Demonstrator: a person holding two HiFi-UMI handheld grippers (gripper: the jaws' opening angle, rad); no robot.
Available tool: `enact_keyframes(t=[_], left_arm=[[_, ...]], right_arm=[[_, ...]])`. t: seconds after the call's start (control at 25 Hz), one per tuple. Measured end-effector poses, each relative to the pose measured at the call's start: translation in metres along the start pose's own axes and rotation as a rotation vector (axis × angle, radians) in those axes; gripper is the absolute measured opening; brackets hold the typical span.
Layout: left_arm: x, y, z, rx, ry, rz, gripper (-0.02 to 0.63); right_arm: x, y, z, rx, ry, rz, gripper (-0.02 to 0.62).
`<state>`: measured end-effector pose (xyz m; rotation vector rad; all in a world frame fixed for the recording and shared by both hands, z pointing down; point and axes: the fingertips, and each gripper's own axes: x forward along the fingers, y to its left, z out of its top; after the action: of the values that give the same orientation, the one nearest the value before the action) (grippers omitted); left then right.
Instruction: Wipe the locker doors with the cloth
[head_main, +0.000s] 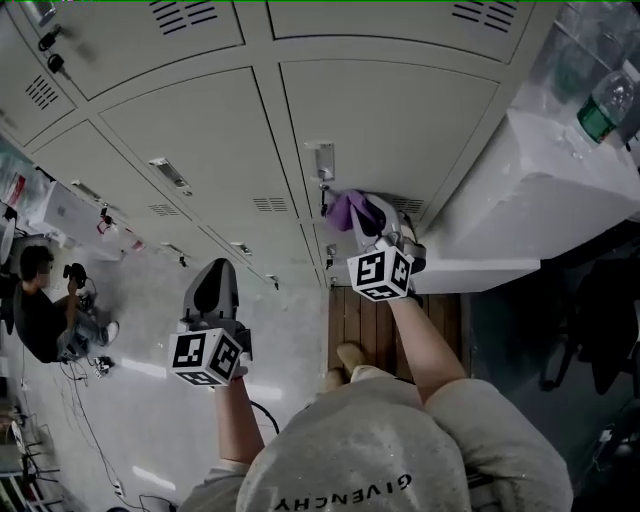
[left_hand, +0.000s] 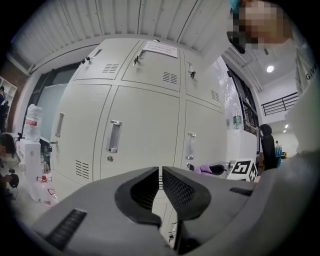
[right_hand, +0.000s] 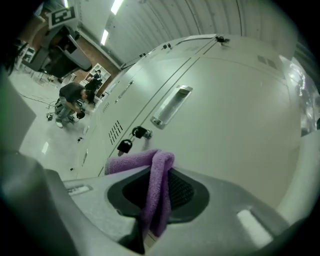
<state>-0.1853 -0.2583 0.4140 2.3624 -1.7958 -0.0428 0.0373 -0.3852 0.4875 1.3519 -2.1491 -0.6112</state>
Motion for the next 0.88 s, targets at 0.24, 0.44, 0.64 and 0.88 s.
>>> enact_keyframes(t=[0.24, 0.44, 0.64, 0.88], left_arm=[[0.016, -0.019, -0.001, 0.005, 0.004, -0.058, 0.018], [0.025, -0.031, -0.002, 0.006, 0.01, -0.094, 0.018], [0.031, -0.042, -0.004, 0.011, 0.017, -0.122, 0.018], [0.03, -0.042, -0.005, 0.014, 0.02, -0.121, 0.018]], right_arm=[[-0.023, -0.04, -0.032, 0.041, 0.054, -0.097, 0.069], [-0.042, -0.07, -0.066, 0.097, 0.119, -0.17, 0.069], [-0.054, -0.088, -0.086, 0.125, 0.158, -0.213, 0.069], [-0.062, -0.099, -0.101, 0.168, 0.185, -0.244, 0.069]])
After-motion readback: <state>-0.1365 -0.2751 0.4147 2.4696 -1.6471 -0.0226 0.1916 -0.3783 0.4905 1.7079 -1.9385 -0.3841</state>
